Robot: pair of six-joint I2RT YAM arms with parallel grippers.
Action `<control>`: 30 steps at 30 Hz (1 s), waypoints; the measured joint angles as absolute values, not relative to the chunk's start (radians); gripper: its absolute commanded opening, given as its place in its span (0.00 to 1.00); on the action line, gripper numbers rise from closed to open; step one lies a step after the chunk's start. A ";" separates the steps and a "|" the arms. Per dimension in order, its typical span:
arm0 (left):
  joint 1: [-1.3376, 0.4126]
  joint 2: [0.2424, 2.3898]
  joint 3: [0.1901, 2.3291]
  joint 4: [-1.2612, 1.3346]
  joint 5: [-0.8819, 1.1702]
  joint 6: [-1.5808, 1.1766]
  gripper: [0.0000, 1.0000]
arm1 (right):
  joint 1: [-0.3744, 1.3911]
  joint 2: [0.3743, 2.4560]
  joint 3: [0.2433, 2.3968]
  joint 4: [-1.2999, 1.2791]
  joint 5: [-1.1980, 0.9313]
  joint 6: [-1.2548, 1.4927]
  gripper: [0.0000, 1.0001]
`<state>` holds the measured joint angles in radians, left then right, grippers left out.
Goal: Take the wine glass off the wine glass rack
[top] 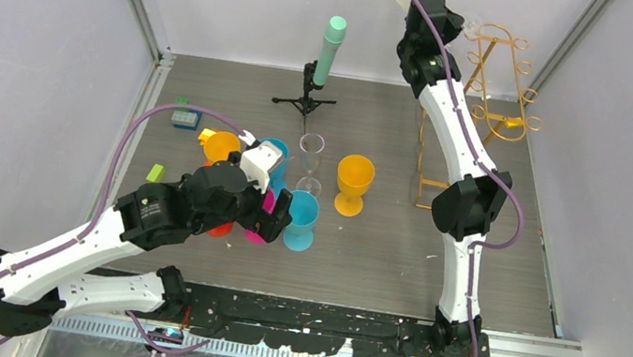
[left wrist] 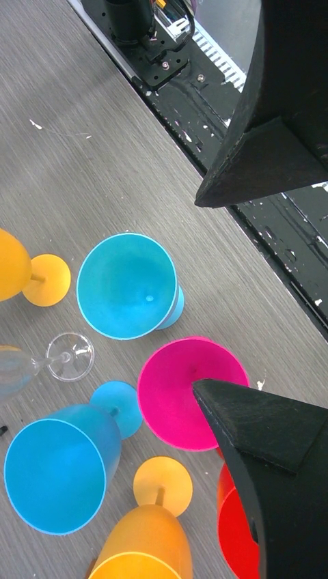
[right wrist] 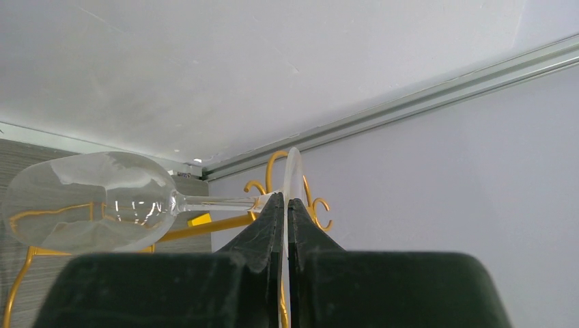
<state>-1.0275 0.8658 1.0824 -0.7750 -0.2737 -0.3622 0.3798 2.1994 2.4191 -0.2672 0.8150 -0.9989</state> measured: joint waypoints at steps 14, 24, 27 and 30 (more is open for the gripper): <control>-1.028 0.866 1.082 -0.775 -0.281 -0.362 1.00 | 0.381 2.199 2.406 -0.264 0.814 -1.021 0.00; -1.028 0.866 1.082 -0.774 -0.289 -0.362 1.00 | 0.411 2.188 2.371 -0.262 0.813 -1.031 0.00; -1.028 0.865 1.082 -0.774 -0.297 -0.362 1.00 | 0.431 2.179 2.346 -0.257 0.813 -1.042 0.00; -1.028 0.861 1.082 -0.774 -0.303 -0.362 1.00 | 0.454 2.168 2.320 -0.255 0.814 -1.052 0.00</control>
<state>-1.0275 0.8612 1.0824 -0.7738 -0.3031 -0.3622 0.4538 2.1677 2.3199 -0.2550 0.8139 -1.0523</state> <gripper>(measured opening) 0.994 0.070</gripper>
